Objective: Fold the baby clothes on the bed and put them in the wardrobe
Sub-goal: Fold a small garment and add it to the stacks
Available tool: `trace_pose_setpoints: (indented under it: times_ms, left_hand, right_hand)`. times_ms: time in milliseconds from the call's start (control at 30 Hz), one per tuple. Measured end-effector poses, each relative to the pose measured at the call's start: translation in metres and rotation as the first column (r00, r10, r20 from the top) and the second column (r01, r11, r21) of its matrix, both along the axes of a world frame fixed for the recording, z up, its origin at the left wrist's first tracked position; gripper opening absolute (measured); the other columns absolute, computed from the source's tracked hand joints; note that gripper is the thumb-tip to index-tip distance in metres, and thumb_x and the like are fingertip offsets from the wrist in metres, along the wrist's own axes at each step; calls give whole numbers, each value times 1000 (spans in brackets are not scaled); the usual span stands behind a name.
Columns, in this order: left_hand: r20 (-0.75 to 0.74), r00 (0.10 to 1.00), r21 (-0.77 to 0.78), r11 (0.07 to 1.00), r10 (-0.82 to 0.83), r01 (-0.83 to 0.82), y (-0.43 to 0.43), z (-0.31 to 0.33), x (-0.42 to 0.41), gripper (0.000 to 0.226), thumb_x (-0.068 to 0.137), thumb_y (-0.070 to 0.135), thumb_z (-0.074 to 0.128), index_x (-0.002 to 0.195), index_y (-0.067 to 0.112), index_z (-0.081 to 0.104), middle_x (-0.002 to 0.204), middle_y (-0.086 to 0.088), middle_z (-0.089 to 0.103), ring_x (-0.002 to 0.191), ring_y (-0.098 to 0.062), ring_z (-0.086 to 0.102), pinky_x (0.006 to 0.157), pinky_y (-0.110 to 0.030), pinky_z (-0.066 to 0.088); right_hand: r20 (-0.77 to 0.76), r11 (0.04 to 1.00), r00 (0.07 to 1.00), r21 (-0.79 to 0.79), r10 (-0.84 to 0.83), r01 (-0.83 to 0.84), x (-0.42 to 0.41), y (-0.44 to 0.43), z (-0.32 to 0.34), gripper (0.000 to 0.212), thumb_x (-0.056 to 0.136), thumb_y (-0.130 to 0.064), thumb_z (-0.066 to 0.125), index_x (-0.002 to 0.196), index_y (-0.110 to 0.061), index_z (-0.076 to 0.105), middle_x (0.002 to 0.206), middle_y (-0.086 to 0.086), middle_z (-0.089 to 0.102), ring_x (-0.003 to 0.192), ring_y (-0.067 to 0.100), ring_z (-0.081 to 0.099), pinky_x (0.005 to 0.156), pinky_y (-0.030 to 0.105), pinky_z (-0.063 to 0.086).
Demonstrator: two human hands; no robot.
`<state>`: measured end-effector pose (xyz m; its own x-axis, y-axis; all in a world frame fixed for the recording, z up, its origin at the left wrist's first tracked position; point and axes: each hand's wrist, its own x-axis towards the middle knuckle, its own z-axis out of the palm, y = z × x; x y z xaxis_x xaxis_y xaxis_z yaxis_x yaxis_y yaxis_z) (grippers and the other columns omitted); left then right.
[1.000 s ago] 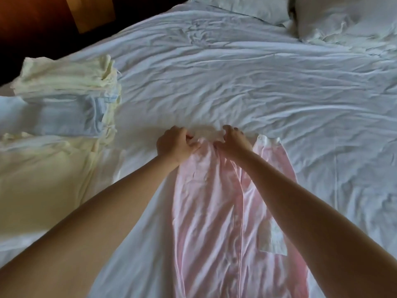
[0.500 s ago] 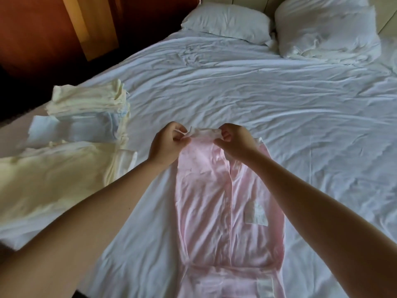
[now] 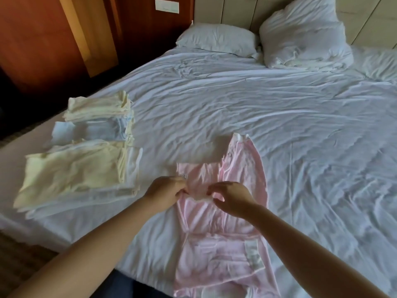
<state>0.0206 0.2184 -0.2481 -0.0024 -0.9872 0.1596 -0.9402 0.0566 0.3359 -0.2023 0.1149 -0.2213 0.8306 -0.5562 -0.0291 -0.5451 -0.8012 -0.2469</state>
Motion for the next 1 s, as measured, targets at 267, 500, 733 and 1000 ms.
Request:
trace_pose_setpoints:
  times_ms: [267, 500, 733, 1000]
  left_hand:
    - [222, 971, 137, 984, 85, -118, -26, 21, -22, 27, 89, 20, 48, 97, 24, 73, 106, 3, 68, 97, -21, 64, 79, -29, 50]
    - [-73, 983, 44, 986, 166, -163, -99, 52, -57, 21, 90, 26, 51, 101, 30, 68, 104, 11, 65, 96, -13, 60, 75, -25, 41]
    - [-143, 947, 181, 948, 289, -262, -201, 32, -71, 36, 89, 47, 57, 111, 19, 58, 114, 2, 59, 103, -23, 59, 84, -34, 48]
    - [-406, 792, 284, 887, 455, -364, -269, -15, -65, 50, 74, 59, 52, 104, 22, 64, 104, -2, 66, 95, -26, 65, 82, -38, 53]
  right_hand:
    - [-53, 990, 996, 129, 69, -62, -14, 0, -1, 49, 93, -16, 45, 131, -43, 56, 150, -24, 37, 138, -4, 32, 105, 25, 37]
    - [44, 975, 974, 18, -223, 223, -28, -79, 15, 34, 91, -23, 48, 117, -36, 66, 134, -14, 58, 126, 10, 50, 95, 28, 43]
    - [68, 869, 867, 85, -494, 488, -18, -183, 7, 40, 88, -27, 53, 127, -24, 58, 124, 6, 59, 114, 28, 57, 89, 36, 49]
    - [69, 677, 712, 382, -699, 629, 12, -250, -36, 55, 78, -50, 50, 124, -24, 60, 124, 6, 60, 110, 26, 59, 81, 31, 45]
